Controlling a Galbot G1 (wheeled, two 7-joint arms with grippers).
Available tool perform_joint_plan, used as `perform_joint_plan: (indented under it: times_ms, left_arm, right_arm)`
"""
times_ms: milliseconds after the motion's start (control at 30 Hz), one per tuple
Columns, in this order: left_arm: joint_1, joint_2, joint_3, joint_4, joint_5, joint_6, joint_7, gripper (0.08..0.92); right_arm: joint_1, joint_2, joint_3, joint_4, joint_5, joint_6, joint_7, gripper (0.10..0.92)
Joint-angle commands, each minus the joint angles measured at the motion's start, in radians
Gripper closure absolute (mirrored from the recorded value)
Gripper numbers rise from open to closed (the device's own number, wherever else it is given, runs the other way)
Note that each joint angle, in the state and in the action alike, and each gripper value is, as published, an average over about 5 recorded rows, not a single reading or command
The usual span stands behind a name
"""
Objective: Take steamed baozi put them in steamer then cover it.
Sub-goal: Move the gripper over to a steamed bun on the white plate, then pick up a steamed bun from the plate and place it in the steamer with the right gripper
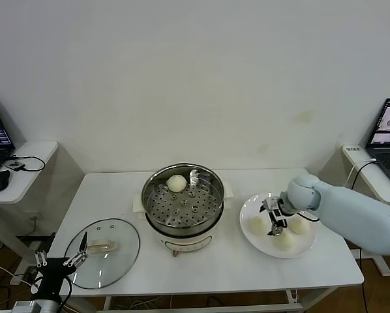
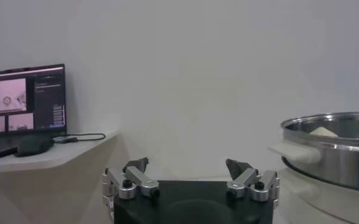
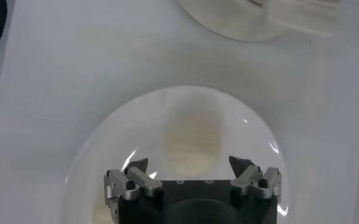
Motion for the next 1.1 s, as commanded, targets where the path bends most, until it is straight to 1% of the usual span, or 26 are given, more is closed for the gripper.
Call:
perform_joint_plan:
  times_ms: [33, 300, 667, 900, 1100]
  left_arm:
    - [0.0, 0.0, 0.001, -0.002, 0.001, 0.0, 0.0, 0.177]
    - [0.002, 0.001, -0.003, -0.001, 0.0, -0.002, -0.001, 0.177]
    - [0.0, -0.002, -0.001, 0.003, -0.001, -0.003, -0.001, 0.177]
    - [0.001, -0.001, -0.002, 0.001, -0.001, -0.003, -0.002, 0.177]
    - [-0.001, 0.0, -0.003, 0.002, -0.002, -0.003, -0.002, 0.177]
  right_arm:
    - [-0.04, 0.054, 0.025, -0.059, -0.015, -0.003, 0.008, 0.202]
    - [-0.044, 0.073, 0.026, -0.069, -0.025, -0.014, 0.006, 0.216]
    - [-0.044, 0.07, 0.027, -0.074, -0.037, -0.022, -0.006, 0.345]
    - [-0.036, 0.064, 0.03, -0.071, -0.04, -0.016, -0.024, 0.382]
    - [0.028, 0.027, 0.025, -0.027, -0.019, -0.019, -0.039, 0.421]
